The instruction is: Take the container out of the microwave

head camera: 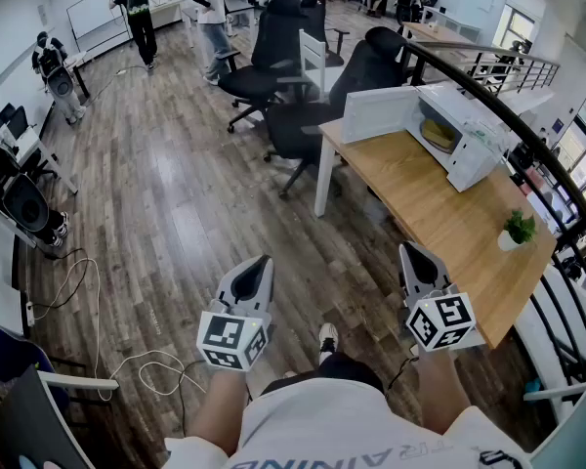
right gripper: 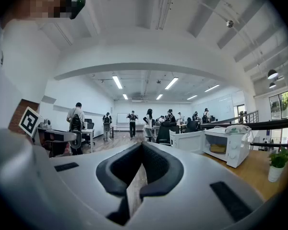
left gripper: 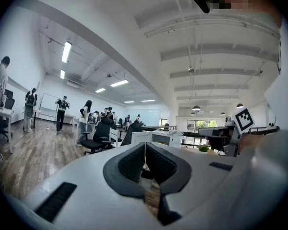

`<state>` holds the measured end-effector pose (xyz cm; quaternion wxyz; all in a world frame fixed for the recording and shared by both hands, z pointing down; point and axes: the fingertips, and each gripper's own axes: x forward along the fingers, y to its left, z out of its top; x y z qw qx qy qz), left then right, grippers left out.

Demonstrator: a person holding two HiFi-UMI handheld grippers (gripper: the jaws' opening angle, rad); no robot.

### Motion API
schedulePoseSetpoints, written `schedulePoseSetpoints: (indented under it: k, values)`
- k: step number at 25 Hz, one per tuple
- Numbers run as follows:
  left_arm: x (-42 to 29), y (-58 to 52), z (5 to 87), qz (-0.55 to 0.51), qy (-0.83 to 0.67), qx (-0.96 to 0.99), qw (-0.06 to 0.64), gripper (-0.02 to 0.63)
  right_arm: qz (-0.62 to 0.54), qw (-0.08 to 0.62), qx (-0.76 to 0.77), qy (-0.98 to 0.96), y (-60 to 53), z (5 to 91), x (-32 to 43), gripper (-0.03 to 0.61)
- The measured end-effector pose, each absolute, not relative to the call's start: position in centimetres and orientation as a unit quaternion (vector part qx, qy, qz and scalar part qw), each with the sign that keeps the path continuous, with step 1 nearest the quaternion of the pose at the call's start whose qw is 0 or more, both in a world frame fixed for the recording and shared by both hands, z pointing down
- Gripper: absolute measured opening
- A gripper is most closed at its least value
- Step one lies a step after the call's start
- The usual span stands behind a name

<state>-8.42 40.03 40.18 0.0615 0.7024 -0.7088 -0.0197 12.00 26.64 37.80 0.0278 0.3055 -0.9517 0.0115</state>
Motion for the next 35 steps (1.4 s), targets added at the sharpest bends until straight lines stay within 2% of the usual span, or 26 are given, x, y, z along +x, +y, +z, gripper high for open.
schedulePoseSetpoints:
  k: [15,22,35]
  values:
    - [-7.5,38.8,41.1,-0.028,-0.702,0.708,0.071,0.035,0.015,0.031,0.313,-0.949,25.9,38.7,13.2,0.021]
    - [-7.8,38.0,41.6,-0.030,-0.701,0.708,0.081,0.035,0.022,0.004,0.296,-0.955,25.6,38.4,12.4,0.021]
    - [-9.3,29.1,41.9,-0.021,-0.701,0.707,0.092,0.035,0.043,0.017,0.290,-0.956,16.6,39.7,10.9,0.021]
